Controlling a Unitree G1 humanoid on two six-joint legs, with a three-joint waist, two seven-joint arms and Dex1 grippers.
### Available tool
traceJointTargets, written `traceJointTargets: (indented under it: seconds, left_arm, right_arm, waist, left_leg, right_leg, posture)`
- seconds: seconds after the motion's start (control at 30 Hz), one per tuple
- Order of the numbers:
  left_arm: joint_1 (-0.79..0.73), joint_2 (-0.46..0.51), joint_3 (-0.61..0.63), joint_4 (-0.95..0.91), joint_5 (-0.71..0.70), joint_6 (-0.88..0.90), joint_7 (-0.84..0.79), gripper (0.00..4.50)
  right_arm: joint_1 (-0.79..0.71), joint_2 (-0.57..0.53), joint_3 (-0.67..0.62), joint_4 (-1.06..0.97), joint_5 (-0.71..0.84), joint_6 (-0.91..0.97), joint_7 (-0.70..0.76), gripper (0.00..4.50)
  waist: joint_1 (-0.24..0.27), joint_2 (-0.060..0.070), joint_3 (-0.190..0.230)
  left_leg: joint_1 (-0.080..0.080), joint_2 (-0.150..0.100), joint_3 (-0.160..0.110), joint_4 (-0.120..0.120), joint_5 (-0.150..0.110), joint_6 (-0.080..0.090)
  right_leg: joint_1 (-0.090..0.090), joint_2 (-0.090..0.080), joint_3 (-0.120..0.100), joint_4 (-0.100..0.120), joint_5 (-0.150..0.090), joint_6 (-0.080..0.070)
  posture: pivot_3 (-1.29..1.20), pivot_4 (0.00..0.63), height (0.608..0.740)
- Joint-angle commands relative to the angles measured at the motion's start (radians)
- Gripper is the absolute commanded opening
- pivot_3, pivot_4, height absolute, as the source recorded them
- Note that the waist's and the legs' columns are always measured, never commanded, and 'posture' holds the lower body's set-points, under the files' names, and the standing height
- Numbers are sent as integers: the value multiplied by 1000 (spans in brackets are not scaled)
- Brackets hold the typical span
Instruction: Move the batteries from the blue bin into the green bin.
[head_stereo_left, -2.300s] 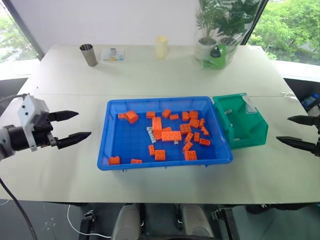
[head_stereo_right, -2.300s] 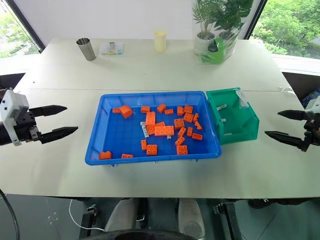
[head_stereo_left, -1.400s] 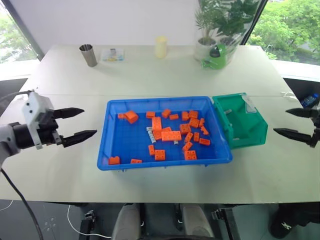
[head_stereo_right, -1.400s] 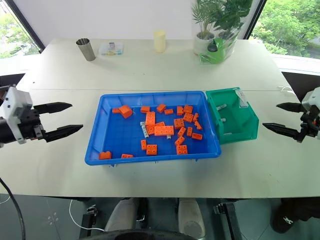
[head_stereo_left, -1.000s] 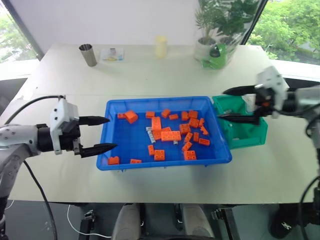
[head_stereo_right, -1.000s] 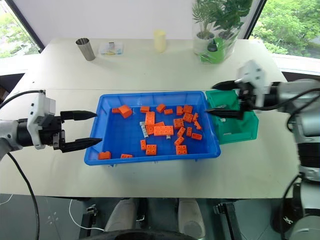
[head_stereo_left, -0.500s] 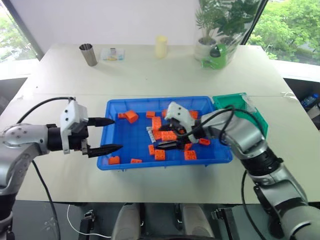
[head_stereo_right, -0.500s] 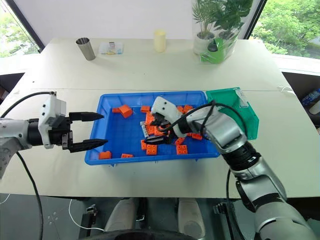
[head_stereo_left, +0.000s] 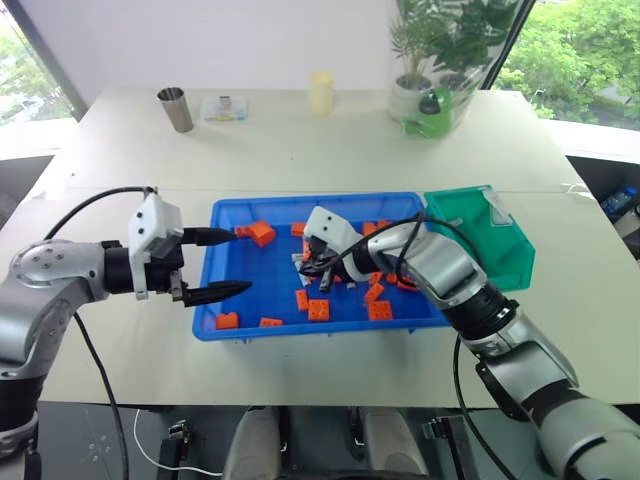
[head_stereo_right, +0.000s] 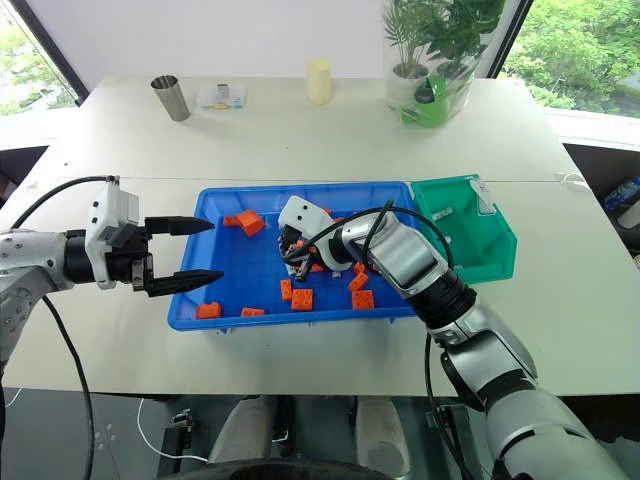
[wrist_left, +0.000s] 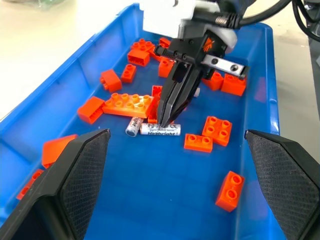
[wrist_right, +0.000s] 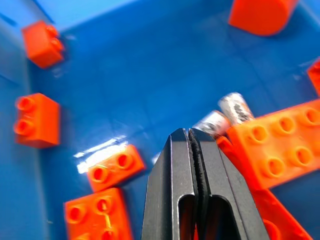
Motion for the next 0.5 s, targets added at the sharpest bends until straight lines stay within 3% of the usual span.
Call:
traceJointTargets:
  seconds: [0.03,0.1,0.2,0.5]
  left_arm:
    - [-16,-3,15,-13,-2,-11,7,4500]
    - [-16,-2,15,-12,-3,-11,8,4500]
    - [-15,-1,15,-10,0,-14,8,4500]
    - [-28,-7,6,0,5,-19,9,4500]
  right_arm:
    - [-38,26,3,-1,-20,-21,-3,280]
    - [-39,32,4,-2,-27,-21,-2,912]
    - [-29,35,10,-11,-34,-14,2,2231]
    - [-8,32,-1,-22,-40,21,-10,2231]
  waist:
    - [-1,0,0]
    - [-1,0,0]
    - [-1,0,0]
    - [-1,0,0]
  left_leg:
    - [0,0,0,0,0,0]
    - [0,0,0,0,0,0]
    - [0,0,0,0,0,0]
    - [0,0,0,0,0,0]
  right_leg:
    - [0,0,0,0,0,0]
    - [0,0,0,1,0,1]
    - [0,0,0,1,0,1]
    - [0,0,0,1,0,0]
  posture:
    - [0,150,736]
    - [0,150,736]
    - [0,150,736]
    - [0,150,736]
